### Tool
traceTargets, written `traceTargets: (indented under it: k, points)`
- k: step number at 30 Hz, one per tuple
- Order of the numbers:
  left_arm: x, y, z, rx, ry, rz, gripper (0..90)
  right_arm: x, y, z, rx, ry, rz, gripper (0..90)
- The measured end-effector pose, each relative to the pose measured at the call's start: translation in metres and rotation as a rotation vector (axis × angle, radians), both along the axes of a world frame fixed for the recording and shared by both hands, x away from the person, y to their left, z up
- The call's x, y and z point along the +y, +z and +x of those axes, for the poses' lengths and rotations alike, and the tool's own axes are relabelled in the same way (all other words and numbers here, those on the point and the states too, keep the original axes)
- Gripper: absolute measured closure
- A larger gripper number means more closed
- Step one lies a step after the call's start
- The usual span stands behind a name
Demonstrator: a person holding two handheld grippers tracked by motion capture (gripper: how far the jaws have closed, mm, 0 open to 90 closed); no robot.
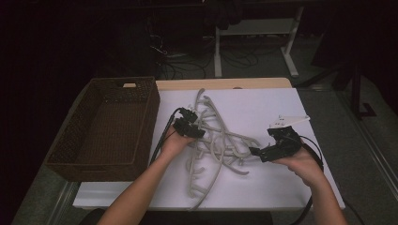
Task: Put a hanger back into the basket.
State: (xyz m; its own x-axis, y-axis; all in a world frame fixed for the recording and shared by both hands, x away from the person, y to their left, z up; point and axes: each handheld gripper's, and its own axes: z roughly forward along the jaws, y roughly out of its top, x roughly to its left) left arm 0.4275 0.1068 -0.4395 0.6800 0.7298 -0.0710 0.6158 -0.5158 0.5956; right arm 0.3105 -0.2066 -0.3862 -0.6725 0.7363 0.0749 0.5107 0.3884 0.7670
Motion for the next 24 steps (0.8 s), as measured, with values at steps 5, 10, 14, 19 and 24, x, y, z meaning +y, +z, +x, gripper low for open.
traceTargets:
  k: [5, 10, 14, 19, 24]
  points:
    - [0.002, 0.000, 0.001, 0.010, 0.021, -0.015, 63.6, 0.000, 0.000, 0.000, -0.001, 0.000, 0.002, 0.0]
    - [0.003, 0.003, 0.000, -0.001, 0.024, -0.034, 71.2, 0.001, 0.000, 0.000, 0.000, 0.000, 0.000, 0.0]
    - [0.003, 0.004, 0.000, -0.004, 0.024, -0.046, 77.8, 0.000, 0.000, 0.000, -0.001, -0.002, 0.001, 0.0]
    - [0.001, 0.008, -0.003, -0.009, 0.001, -0.050, 81.0, 0.000, 0.001, 0.000, -0.001, -0.002, 0.003, 0.0]
    - [-0.005, 0.025, -0.009, -0.037, -0.039, -0.082, 81.2, 0.000, 0.001, 0.000, -0.001, -0.002, 0.004, 0.0]
